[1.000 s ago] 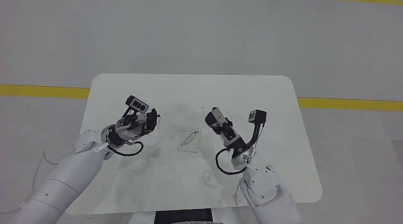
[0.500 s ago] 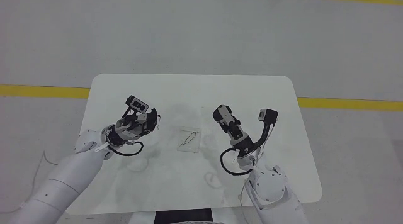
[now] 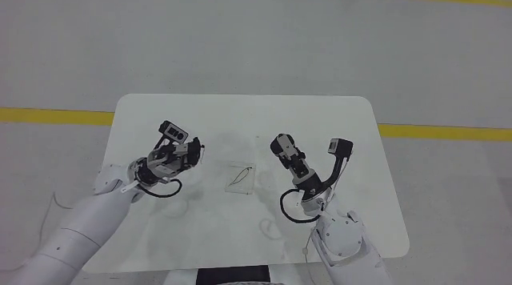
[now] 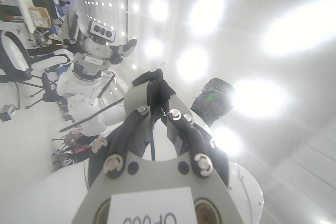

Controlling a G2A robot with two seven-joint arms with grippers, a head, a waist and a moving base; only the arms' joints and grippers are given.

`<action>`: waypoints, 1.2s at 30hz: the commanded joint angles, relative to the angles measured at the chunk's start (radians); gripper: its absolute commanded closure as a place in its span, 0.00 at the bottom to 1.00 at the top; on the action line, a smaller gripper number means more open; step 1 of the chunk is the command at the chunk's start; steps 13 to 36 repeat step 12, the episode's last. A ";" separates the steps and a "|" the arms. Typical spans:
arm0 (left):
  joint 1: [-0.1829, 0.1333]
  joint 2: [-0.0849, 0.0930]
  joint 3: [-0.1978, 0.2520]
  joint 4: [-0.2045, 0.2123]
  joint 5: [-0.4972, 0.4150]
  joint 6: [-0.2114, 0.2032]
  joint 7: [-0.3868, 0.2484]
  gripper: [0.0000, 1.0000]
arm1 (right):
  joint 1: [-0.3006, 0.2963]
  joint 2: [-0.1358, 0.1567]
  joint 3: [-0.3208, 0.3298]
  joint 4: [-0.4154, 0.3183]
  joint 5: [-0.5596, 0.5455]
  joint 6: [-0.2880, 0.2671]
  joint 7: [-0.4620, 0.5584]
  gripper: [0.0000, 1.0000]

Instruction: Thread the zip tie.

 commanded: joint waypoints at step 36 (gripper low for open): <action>0.194 0.022 -0.298 -0.121 0.387 0.000 0.161 1.00 | 0.000 0.000 0.000 0.000 0.000 0.000 0.000 0.00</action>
